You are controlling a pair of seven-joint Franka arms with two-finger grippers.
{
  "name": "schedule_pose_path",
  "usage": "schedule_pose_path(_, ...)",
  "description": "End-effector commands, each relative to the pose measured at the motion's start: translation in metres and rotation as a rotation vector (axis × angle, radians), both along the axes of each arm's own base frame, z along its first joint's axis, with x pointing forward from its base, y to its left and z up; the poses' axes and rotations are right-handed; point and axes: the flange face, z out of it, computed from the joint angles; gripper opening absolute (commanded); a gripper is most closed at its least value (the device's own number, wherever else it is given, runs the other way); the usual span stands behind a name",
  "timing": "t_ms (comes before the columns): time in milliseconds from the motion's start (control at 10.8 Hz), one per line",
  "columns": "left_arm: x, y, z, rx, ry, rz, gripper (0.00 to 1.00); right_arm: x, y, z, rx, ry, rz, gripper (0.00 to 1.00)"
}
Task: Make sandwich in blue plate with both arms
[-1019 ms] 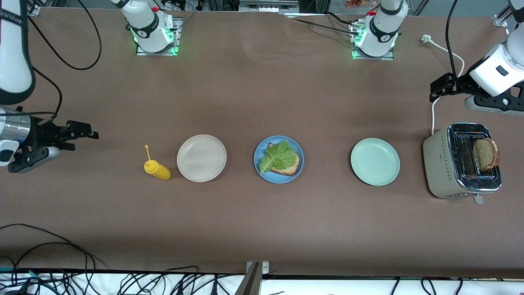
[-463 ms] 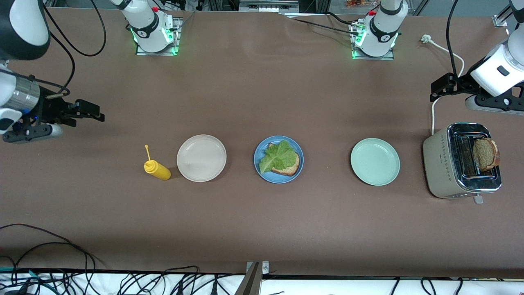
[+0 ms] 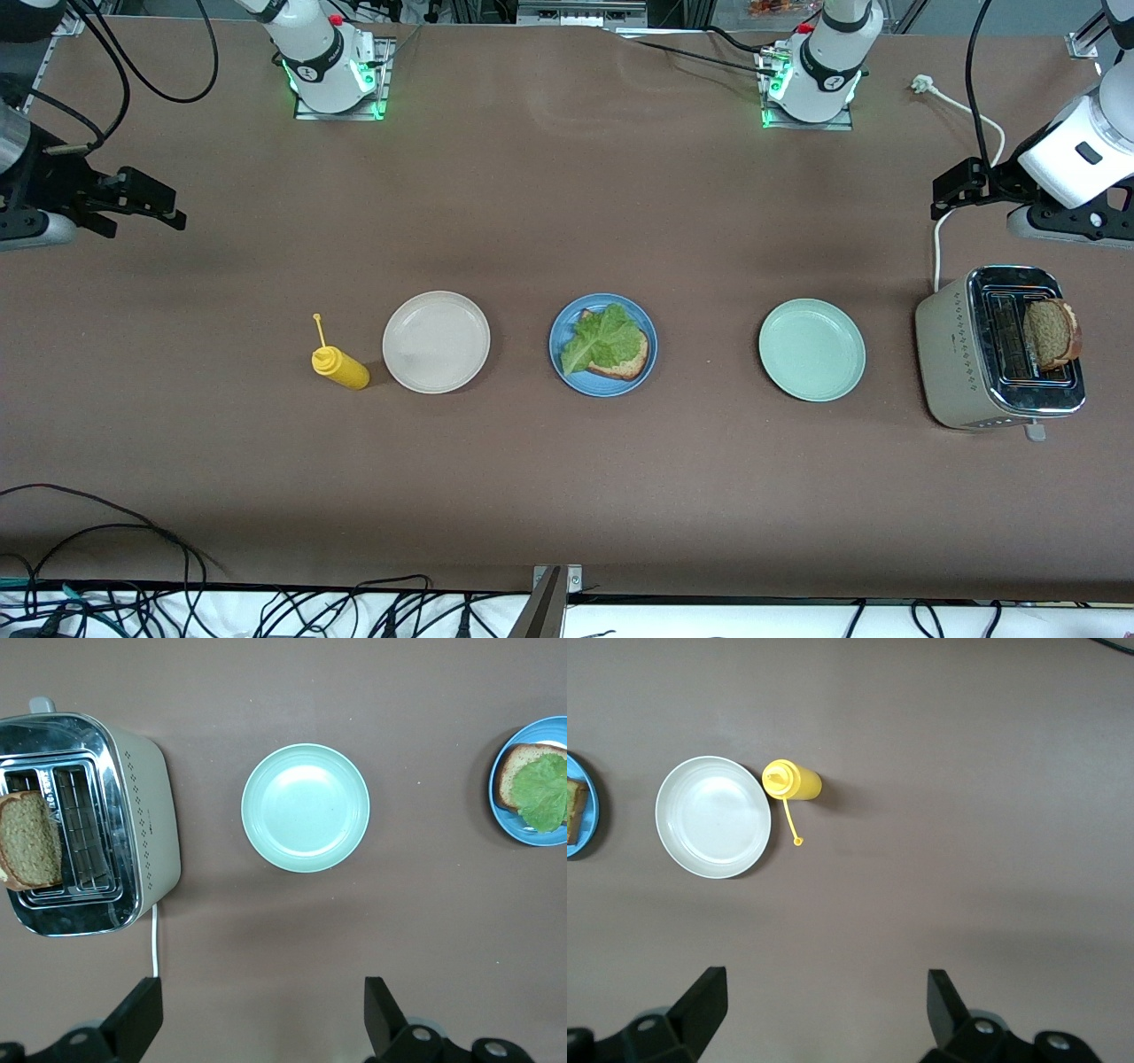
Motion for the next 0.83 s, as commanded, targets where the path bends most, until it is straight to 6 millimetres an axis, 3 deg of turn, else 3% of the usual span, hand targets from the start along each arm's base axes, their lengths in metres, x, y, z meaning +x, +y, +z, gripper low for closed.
schedule_pose_path(0,-0.002,-0.001,0.003,-0.014,0.001,-0.011,1.00,-0.010,-0.001,0.001,-0.018,0.000,-0.016,1.00)
schedule_pose_path(741,-0.003,0.000,0.003,-0.014,0.003,-0.009,1.00,-0.012,-0.016,0.007,-0.069,0.023,-0.019,1.00)
